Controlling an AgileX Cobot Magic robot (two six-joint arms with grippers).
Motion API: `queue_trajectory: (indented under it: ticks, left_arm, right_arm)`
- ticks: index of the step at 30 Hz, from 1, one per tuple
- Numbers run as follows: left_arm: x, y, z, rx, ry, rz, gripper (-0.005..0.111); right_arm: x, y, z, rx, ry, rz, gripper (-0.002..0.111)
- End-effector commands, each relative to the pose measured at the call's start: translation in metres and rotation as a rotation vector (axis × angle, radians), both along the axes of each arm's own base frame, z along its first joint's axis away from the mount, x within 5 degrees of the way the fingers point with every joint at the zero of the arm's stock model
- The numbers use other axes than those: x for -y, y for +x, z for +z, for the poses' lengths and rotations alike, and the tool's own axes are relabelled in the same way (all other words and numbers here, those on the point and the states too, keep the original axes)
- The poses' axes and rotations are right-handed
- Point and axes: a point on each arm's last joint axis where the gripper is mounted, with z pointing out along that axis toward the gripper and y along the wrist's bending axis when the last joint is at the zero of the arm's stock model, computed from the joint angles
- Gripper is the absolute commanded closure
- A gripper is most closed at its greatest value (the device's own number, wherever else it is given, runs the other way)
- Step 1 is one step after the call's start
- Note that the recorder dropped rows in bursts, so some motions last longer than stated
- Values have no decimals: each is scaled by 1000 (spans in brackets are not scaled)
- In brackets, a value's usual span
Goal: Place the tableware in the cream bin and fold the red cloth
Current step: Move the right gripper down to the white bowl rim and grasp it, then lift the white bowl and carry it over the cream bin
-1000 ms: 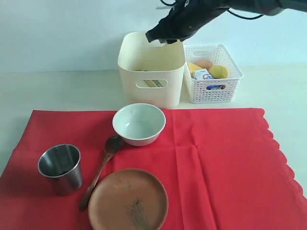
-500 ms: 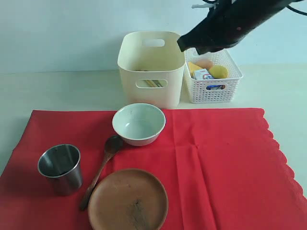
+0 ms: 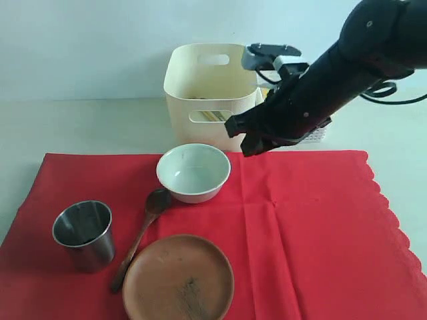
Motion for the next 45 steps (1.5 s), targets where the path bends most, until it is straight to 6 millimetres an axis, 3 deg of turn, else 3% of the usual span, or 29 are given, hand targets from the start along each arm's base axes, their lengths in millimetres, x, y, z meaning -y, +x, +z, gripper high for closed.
queue_trajectory:
  ticks: [1, 5, 13, 20, 28, 33, 36, 45]
  left_arm:
    - [0, 0, 1, 15, -10, 2, 107]
    - [0, 0, 1, 15, -10, 2, 107]
    - [0, 0, 1, 15, -10, 2, 107]
    - [0, 0, 1, 15, -10, 2, 107]
    - [0, 0, 1, 15, -10, 2, 107]
    - [0, 0, 1, 15, -10, 2, 107]
    - [0, 0, 1, 15, -10, 2, 107]
    - [0, 0, 1, 15, -10, 2, 107]
  right_arm:
    - [-2, 9, -25, -39, 0, -19, 73]
    - [-3, 15, -40, -42, -6, -44, 64]
    - [-13, 34, -54, -66, 26, -71, 64]
    - [-26, 57, -79, -115, 41, -79, 65]
    - [-29, 64, -93, -134, 31, -71, 108]
    - [-29, 60, -70, -105, 45, -30, 108]
    - [-28, 53, -43, -75, 59, 27, 108]
    - [-18, 37, 62, 232, 145, 10, 108]
